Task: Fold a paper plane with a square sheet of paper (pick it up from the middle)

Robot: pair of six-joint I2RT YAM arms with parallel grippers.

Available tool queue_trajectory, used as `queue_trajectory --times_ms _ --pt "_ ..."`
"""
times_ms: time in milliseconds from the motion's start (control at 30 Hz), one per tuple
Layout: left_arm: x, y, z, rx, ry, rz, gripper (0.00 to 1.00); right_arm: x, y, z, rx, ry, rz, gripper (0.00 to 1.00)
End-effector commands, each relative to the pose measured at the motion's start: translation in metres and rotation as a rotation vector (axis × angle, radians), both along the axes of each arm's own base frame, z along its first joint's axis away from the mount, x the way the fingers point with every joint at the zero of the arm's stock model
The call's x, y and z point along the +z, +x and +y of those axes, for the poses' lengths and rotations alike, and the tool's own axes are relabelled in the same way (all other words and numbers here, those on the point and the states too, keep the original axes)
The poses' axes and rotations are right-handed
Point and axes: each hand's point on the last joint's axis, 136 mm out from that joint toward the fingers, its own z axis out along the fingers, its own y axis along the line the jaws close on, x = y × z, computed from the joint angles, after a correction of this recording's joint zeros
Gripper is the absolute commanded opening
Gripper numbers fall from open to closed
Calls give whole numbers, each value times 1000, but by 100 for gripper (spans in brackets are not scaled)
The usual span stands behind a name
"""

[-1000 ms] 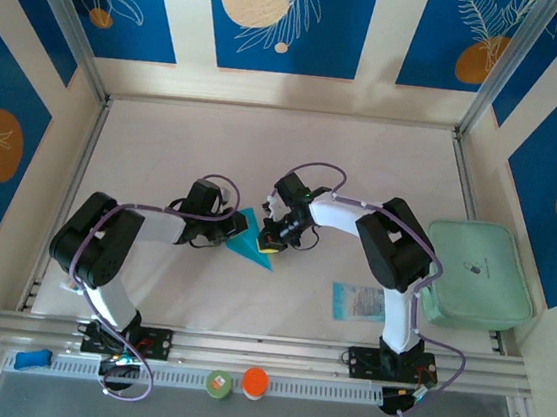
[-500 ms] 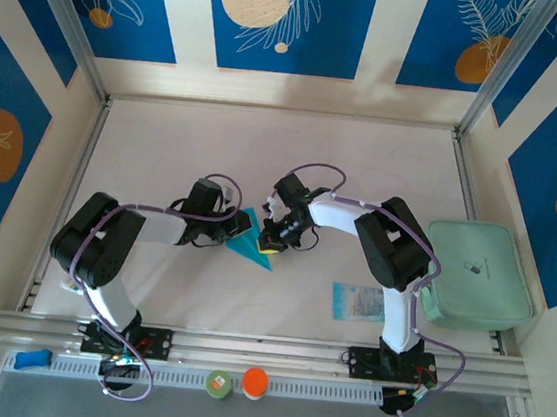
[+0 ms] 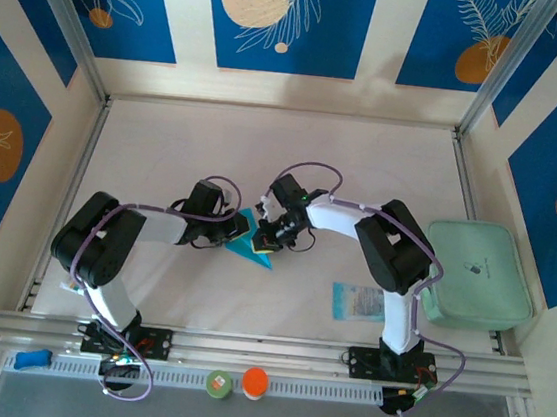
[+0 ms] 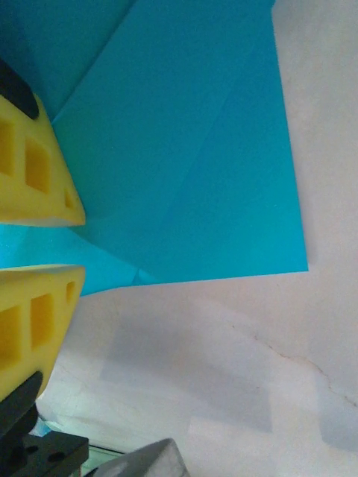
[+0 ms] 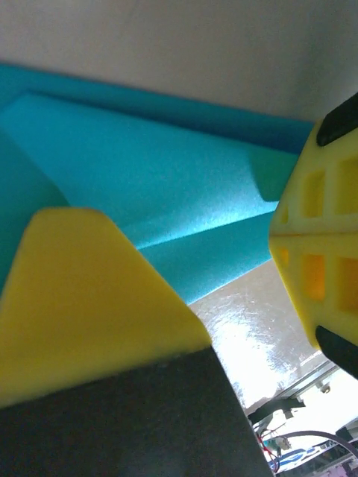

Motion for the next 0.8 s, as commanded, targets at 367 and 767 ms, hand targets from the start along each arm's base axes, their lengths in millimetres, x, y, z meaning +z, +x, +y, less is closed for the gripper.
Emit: queue_trajectory --times_ms 367,767 --pt "-22 -11 15 28 115 88 22 -22 -6 -17 -24 -79 42 1" --pt "-30 -15 21 31 160 113 21 -25 -38 -37 -15 -47 136 1"
